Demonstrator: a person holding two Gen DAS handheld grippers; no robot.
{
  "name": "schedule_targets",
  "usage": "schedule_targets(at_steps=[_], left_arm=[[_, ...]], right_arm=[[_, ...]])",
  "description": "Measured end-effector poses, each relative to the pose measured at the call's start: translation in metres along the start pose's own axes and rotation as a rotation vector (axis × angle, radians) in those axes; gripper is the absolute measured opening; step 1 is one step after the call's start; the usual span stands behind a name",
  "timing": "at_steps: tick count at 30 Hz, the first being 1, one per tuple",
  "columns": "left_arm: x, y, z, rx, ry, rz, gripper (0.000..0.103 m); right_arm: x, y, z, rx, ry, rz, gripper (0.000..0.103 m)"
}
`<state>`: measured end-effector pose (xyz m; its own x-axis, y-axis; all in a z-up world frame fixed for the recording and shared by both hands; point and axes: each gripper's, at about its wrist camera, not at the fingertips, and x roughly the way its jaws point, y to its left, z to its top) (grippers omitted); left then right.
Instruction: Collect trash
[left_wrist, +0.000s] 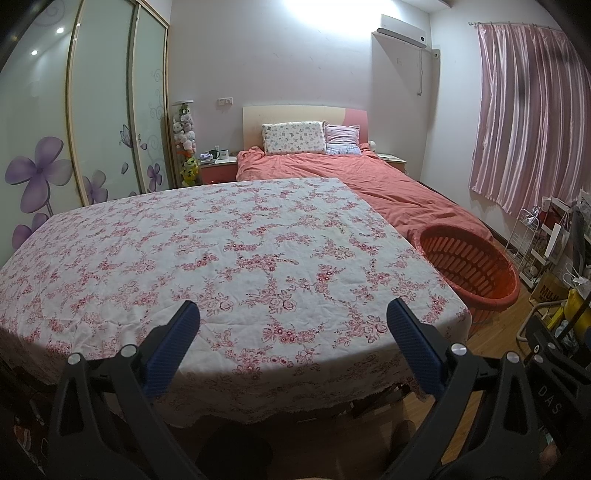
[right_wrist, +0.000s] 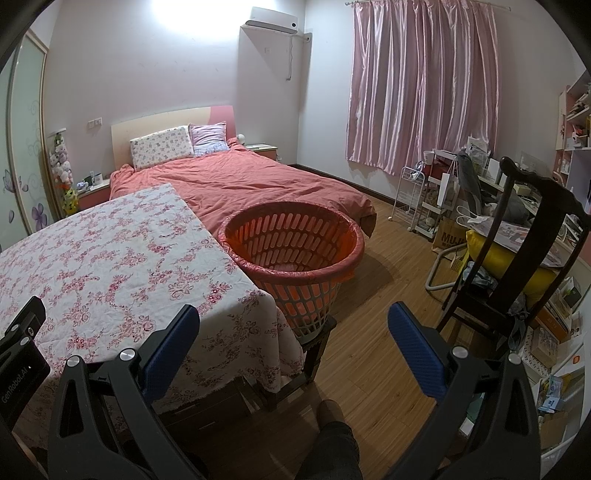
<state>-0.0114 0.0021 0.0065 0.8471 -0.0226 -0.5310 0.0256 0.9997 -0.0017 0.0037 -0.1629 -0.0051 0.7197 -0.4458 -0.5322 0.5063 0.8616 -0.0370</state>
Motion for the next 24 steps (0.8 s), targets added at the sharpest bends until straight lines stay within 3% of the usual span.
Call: schedule_targets(at_steps=[24], left_arm=[[-0.0001, -0.0023, -0.0041, 0.004, 0.001, 0.004, 0.099]], right_arm=[[-0.0001, 0.0011, -0.0005, 0.000, 0.003, 0.000, 0.101]])
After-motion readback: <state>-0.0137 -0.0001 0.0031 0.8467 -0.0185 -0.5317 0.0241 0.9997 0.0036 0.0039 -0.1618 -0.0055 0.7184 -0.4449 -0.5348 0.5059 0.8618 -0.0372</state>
